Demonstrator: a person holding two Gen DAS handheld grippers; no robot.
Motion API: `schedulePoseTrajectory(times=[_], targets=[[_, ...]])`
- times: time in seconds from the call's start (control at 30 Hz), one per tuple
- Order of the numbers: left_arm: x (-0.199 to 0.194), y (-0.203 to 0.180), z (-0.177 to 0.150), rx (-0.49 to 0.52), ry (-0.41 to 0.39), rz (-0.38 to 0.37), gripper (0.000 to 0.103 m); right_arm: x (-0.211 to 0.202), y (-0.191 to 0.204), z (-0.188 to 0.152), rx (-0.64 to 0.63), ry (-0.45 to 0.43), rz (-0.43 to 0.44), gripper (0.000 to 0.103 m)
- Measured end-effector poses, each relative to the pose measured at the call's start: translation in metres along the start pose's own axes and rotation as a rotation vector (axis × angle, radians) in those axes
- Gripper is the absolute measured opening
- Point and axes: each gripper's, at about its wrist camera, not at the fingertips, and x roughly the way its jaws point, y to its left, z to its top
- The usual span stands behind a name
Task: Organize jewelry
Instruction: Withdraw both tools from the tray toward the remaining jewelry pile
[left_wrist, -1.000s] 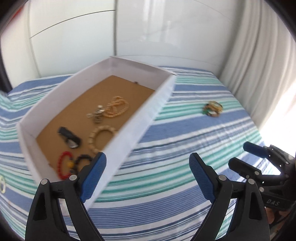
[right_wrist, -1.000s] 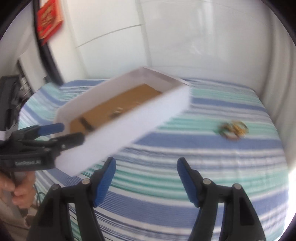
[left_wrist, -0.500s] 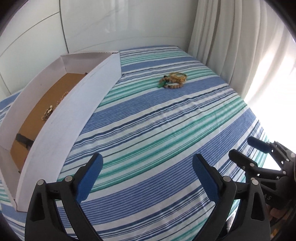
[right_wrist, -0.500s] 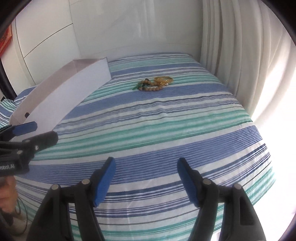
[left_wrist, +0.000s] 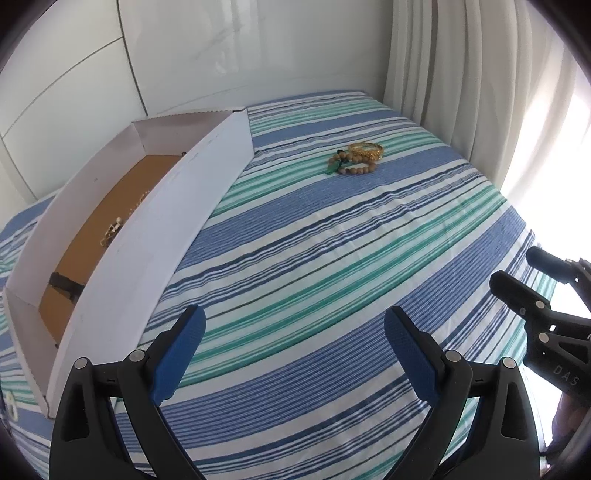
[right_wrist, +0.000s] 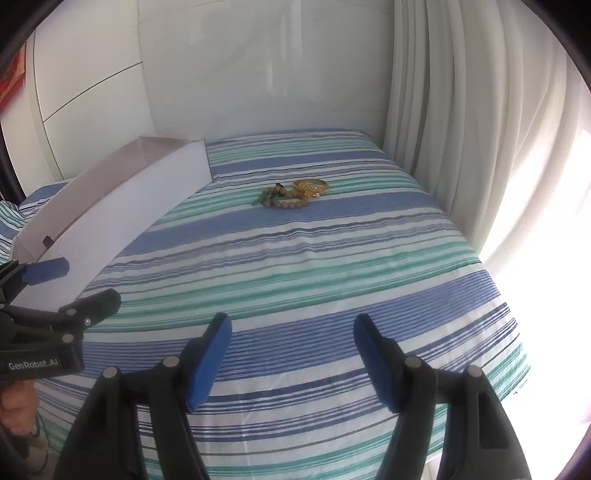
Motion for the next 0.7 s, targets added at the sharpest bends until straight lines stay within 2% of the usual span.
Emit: schedulePoseTrajectory(times=[0.43,0.6,0.7], targets=[[-0.007,0.000,-0.007,0.019,0.007,0.016,0.098,-0.010,0.010,-0.003,-0.005,-0.002,0.011,0.070],[0.009,0.005,-0.014,0.014,0.061,-0.024,0.099,0.003,0.007,-0.009,0.014,0.033,0.048,0.070],[0.029,0.011,-0.014,-0.003,0.117,-0.065,0.099,0.022,0.002,-0.012,0.049,0.089,0.086,0.070]])
